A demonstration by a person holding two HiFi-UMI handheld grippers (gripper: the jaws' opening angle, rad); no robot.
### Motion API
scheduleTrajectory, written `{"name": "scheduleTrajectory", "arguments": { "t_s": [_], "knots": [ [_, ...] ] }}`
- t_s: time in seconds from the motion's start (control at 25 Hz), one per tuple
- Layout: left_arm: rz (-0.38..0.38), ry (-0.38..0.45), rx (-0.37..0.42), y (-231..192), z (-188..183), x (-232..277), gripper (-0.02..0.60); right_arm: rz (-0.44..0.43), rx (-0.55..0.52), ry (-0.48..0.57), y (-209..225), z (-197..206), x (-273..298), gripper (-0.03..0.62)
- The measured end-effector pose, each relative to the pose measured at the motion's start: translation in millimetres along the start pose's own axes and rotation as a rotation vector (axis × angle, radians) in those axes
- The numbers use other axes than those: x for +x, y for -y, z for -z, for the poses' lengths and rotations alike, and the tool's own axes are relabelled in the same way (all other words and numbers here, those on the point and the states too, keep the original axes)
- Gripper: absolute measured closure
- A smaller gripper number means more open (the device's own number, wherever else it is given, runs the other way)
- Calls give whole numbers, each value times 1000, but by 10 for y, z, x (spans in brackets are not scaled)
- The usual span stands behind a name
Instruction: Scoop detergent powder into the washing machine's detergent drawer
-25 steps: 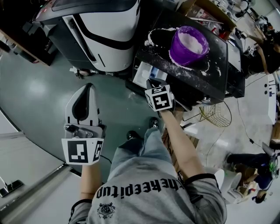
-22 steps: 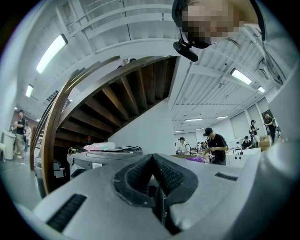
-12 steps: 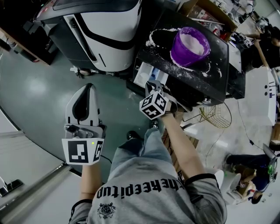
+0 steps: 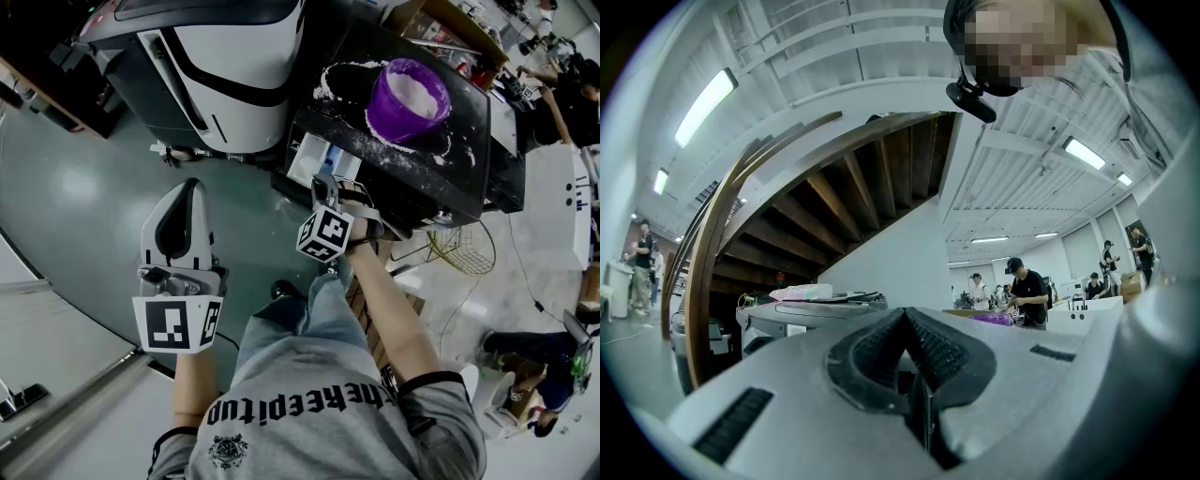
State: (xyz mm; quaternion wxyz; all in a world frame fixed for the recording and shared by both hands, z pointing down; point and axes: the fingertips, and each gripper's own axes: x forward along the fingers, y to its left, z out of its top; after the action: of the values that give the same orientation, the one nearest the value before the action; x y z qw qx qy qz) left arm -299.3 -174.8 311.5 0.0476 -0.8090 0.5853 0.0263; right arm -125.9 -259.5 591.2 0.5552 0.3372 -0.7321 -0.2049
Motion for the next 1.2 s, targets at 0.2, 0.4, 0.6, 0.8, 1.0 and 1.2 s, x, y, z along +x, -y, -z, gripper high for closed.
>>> {"name": "scheduleTrajectory", "arguments": {
  "t_s": [0.2,0.4,0.6,0.8,1.0,1.2],
  "knots": [
    [0,2,-1,1,-27,-27,578,16,-78,-12,-4,-1,-24,588],
    [1,2,-2,-8,-26,-40,578,33,-175,-21,-22,-17,-34,588],
    [4,6,0,-1,-36,-59,578,34,-218,-25,-46,-7,-34,588],
    [2,11,5,-9,-58,-74,578,19,-216,-39,-51,25,-16,588],
    [1,15,8,1,-83,-45,578,-43,18,-7,-24,42,-37,588],
    [10,25,11,83,-133,16,578,-149,458,72,86,71,-154,588]
  ]
}}
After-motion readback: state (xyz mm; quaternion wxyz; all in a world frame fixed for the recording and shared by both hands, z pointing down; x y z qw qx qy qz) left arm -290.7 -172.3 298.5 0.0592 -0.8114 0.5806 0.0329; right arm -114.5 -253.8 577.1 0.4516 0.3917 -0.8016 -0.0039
